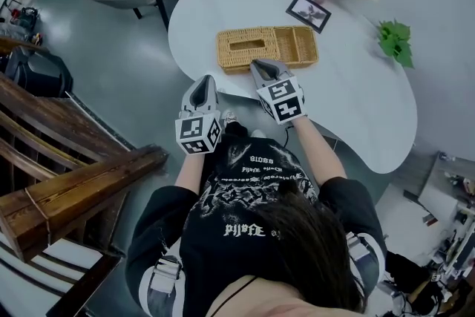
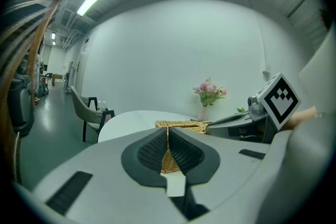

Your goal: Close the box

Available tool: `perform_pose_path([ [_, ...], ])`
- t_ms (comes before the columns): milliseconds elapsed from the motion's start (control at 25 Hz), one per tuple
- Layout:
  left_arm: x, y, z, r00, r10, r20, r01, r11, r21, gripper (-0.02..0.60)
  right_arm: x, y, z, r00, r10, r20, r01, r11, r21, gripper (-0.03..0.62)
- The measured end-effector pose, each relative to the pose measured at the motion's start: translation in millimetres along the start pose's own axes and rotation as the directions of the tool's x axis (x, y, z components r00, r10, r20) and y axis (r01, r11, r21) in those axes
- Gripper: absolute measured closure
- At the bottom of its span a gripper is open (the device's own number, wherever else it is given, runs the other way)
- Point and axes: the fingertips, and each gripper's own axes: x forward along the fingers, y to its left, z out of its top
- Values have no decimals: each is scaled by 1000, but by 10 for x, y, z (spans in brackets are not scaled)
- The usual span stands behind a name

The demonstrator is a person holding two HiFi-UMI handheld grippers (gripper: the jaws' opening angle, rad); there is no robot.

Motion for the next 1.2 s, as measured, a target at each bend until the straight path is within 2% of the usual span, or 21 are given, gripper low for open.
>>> perform_pose_path([
  [920, -366, -336, -169, 1000, 6, 9, -7, 999, 35, 554, 58, -2, -444, 999, -23, -50, 27, 995, 99, 553],
  [1200, -526, -355, -265, 1000, 19, 18, -19, 1000, 0, 554, -142, 33, -455, 1000, -21, 19, 17, 981, 195, 536],
])
